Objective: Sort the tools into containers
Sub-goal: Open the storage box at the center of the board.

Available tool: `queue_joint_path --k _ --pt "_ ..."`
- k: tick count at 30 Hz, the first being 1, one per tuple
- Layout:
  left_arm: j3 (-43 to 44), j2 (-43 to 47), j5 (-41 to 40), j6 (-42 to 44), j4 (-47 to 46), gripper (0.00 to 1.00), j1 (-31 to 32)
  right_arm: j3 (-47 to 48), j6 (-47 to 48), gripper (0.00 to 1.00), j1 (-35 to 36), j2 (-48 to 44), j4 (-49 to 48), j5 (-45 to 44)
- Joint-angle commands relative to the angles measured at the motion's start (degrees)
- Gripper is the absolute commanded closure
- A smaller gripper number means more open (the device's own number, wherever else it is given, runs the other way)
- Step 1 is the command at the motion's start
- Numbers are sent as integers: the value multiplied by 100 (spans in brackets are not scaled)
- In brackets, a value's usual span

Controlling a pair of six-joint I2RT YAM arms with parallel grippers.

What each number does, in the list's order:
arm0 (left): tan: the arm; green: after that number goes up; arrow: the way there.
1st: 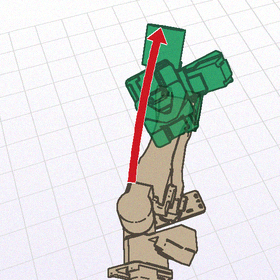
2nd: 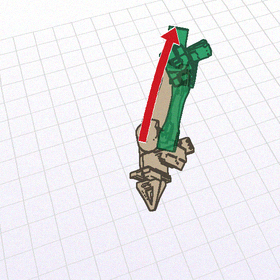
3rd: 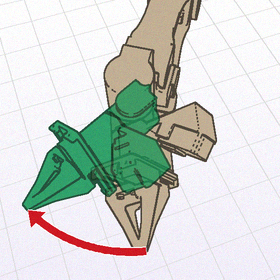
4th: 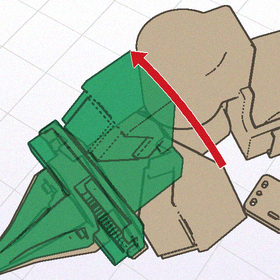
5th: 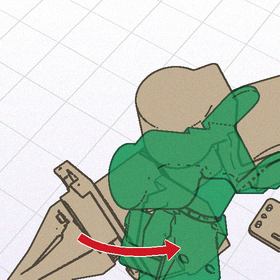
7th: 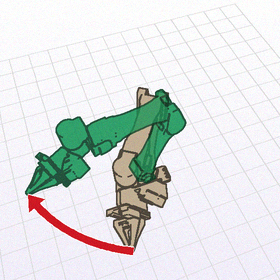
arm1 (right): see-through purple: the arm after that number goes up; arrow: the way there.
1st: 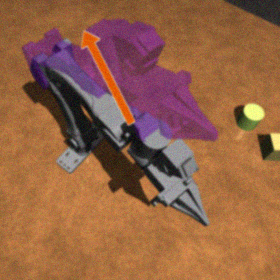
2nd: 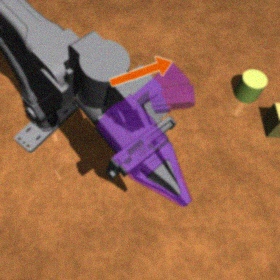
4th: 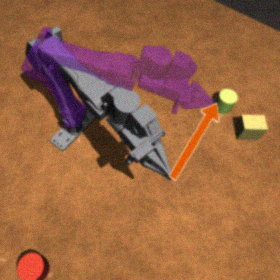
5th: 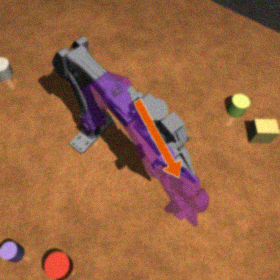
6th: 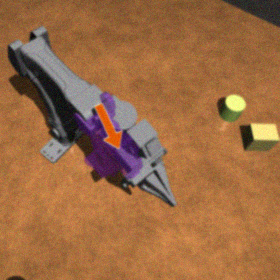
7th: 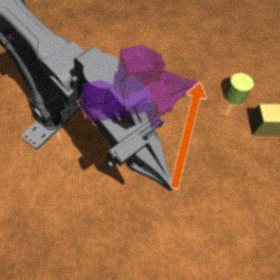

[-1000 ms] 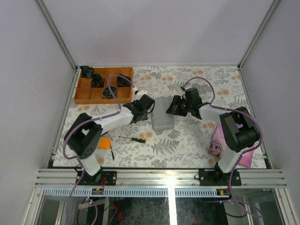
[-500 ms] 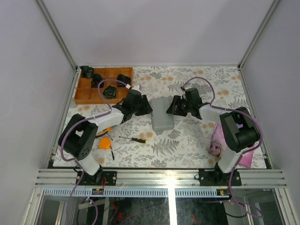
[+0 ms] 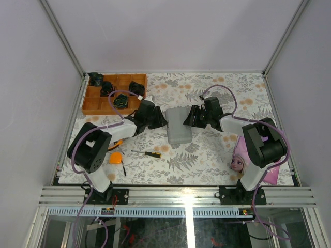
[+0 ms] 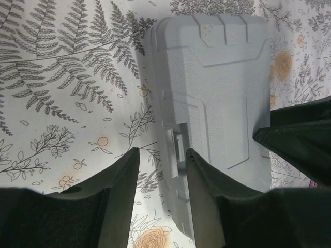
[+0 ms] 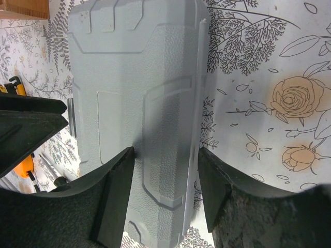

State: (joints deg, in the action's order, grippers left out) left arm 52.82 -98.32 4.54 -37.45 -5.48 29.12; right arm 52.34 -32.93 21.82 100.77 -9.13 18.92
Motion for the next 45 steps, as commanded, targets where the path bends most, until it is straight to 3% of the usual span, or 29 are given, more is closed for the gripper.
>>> queue_joint_path --k 1,13,25,34,41,45 --pt "-102 -6 -33 -31 -364 61 -55 -92 347 43 -7 266 706 -487" --pt "-188 -190 310 -25 -602 65 -56 -92 361 43 -7 305 715 -460" --pt "-373 -219 330 -150 -727 77 -99 -74 357 43 -7 329 727 -450" --pt "-294 -346 618 -274 -958 81 -108 -81 375 43 -10 340 724 -442" --pt "-366 -360 638 -285 -1003 93 -130 -81 393 42 -8 259 728 -455" --pt "-382 -237 636 -242 -930 100 -144 -38 469 35 -5 9 662 -301"
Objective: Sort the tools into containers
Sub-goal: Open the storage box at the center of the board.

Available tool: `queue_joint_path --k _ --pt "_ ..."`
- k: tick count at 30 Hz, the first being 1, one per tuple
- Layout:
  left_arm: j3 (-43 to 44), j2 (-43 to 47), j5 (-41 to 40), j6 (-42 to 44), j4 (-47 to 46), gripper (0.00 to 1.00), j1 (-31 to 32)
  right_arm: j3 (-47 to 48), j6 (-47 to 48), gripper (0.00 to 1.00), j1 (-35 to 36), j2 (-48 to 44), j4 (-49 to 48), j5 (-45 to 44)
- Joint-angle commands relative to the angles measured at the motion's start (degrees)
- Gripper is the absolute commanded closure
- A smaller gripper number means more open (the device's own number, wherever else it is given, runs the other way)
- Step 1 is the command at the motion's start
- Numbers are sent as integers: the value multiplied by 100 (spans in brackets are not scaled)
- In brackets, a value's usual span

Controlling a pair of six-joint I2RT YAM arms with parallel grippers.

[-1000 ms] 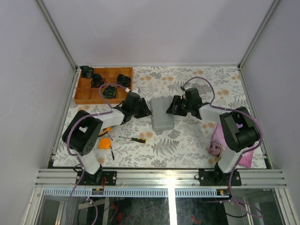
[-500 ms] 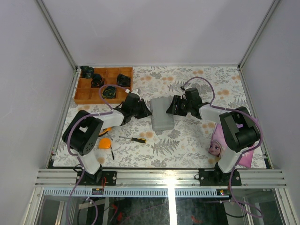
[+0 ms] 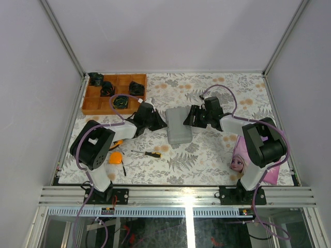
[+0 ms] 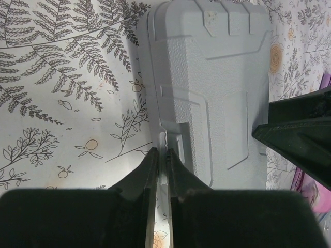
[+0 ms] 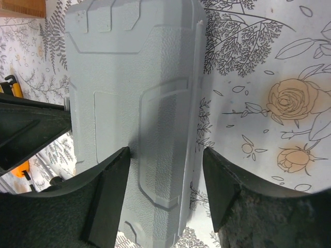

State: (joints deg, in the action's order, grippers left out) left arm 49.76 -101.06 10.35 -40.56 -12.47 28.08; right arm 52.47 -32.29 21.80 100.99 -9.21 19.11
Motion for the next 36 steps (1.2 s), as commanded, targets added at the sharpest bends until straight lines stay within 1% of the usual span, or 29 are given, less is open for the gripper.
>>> queue_joint_path --k 1,4,11,17,21,32,36 --pt "-72 89 46 81 -191 100 -39 -24 440 32 -4 -121 660 -290" --pt "-55 260 16 108 -75 100 -38 55 548 24 -4 -508 666 -238" --pt "70 825 41 56 312 100 -18 28 666 17 -3 -1492 951 -657" --pt "282 1266 -62 -8 752 100 291 -263 638 16 -7 -2059 1116 -1006" --pt "315 1490 -165 -119 860 100 510 -430 630 16 -7 -2298 1193 -1189" --pt "475 1812 -221 -214 1090 100 567 -536 742 16 -6 -2813 1515 -1698" --pt "544 1912 -185 -265 1140 100 567 -515 799 17 -8 -3016 1588 -1756"
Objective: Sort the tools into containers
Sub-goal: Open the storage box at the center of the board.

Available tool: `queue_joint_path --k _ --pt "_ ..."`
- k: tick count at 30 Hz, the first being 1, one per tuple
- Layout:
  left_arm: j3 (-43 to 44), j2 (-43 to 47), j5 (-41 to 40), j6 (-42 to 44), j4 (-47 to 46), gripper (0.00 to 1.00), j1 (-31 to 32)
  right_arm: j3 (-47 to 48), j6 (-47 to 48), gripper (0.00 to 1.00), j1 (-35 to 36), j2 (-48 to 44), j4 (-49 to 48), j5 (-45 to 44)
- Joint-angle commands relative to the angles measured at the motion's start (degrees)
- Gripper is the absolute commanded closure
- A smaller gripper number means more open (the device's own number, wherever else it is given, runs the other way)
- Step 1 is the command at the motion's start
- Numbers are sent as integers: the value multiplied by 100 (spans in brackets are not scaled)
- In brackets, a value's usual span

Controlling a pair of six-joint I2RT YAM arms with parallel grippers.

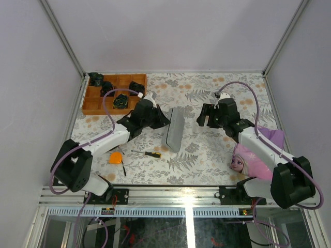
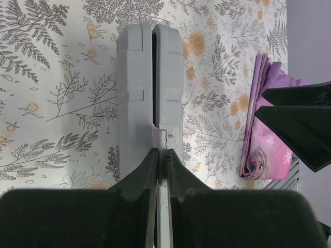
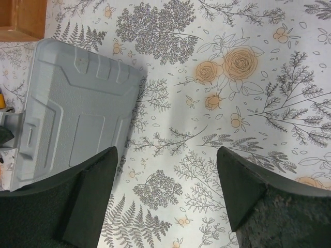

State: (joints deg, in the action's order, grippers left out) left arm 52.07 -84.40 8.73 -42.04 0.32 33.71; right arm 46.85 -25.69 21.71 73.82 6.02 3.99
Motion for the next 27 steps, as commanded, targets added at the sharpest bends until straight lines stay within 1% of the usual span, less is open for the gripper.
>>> queue_joint_path --k 1,7,10,17,23,27 --pt "339 276 5 -142 -135 100 4 66 160 17 5 -348 73 -230" --pt "520 361 28 -175 -70 100 25 105 227 18 5 -561 115 -114" --pt "525 348 -92 -128 16 100 30 81 224 20 1 -641 127 -71" --pt "234 320 -377 -41 85 100 3 -44 207 27 0 -623 57 250" --pt "-161 347 -576 -58 40 98 -44 -302 24 35 2 -348 -349 952" --pt "-414 365 -606 -91 -36 95 -88 -453 -70 37 5 44 -701 1592"
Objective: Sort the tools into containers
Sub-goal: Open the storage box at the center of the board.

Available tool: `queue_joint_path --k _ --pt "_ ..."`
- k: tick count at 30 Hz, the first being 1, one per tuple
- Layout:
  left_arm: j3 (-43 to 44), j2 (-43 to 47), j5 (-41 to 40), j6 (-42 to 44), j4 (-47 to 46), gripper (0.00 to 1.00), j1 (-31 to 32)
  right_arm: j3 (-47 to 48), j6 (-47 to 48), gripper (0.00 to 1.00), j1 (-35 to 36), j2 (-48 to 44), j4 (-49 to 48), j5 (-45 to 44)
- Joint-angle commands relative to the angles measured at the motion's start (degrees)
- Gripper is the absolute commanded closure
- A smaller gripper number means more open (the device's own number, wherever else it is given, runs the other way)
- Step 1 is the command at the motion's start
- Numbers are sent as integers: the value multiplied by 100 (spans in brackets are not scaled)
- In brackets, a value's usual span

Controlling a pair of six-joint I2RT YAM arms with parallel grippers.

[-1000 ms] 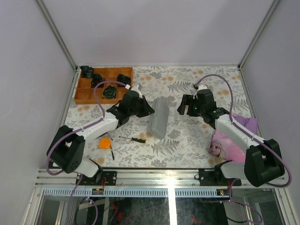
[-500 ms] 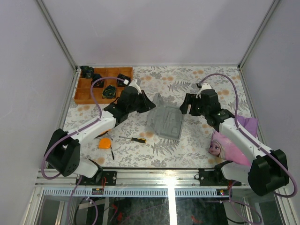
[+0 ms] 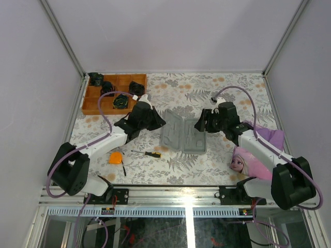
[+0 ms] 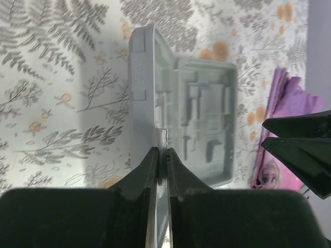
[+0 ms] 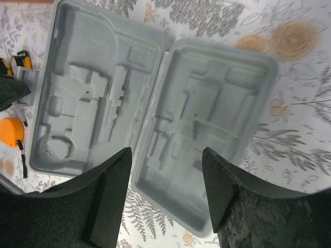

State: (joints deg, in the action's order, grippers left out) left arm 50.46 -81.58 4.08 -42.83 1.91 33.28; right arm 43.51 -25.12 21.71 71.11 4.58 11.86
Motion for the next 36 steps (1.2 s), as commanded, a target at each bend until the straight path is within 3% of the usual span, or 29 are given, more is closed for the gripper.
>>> queue_joint_path --k 1,10,22,36 --pt "-288 93 -158 -15 -199 94 -44 -127 -141 38 13 424 -579 874" --pt "-499 129 -385 29 -140 79 -131 -21 -204 42 10 1005 -79 -230" --pt "-843 33 -432 33 -99 57 -414 231 -166 42 16 1640 -96 -390" --pt "-904 888 -1050 12 1173 44 -876 996 122 42 1 2380 155 -1100"
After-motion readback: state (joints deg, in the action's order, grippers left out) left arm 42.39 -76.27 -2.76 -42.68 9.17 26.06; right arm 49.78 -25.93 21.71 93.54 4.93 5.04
